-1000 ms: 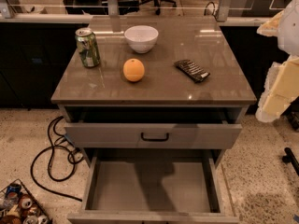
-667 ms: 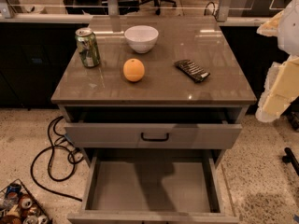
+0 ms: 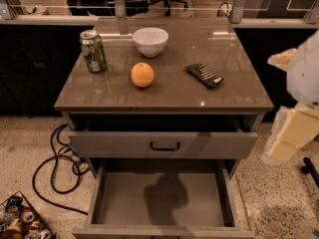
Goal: Close middle drawer
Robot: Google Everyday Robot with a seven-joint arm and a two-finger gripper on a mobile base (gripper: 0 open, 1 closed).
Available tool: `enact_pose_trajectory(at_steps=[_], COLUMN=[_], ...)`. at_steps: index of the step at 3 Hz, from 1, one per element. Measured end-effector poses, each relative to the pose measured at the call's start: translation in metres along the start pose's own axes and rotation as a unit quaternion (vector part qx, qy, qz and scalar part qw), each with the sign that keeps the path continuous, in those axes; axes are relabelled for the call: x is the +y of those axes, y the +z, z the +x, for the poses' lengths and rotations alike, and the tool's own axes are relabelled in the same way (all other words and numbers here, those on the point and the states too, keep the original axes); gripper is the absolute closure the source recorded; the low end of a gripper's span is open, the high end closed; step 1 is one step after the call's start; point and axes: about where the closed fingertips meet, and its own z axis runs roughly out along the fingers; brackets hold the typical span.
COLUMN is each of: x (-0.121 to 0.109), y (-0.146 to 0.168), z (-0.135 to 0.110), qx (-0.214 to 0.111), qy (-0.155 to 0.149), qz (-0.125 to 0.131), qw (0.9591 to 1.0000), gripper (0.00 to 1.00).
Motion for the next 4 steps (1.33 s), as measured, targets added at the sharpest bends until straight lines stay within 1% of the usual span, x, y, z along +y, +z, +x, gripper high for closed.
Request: enact_pose_trajectory(at_steps=[1, 2, 3, 4], x=[0.041, 0.070, 0.098, 0.098], y=[0.027, 0.055, 0.085, 0.085], z=[0.005, 0.009, 0.011, 0.011], qx=[-0.011, -0.012, -0.025, -0.025], qy=[-0.005, -0.008, 0.002, 0.002], qz=[-0.006, -0.019, -0.043, -0.043], qw=[0.9999, 0.9997, 0.9988, 0.9988], gripper=[0.00, 0.00, 0.00, 0.00])
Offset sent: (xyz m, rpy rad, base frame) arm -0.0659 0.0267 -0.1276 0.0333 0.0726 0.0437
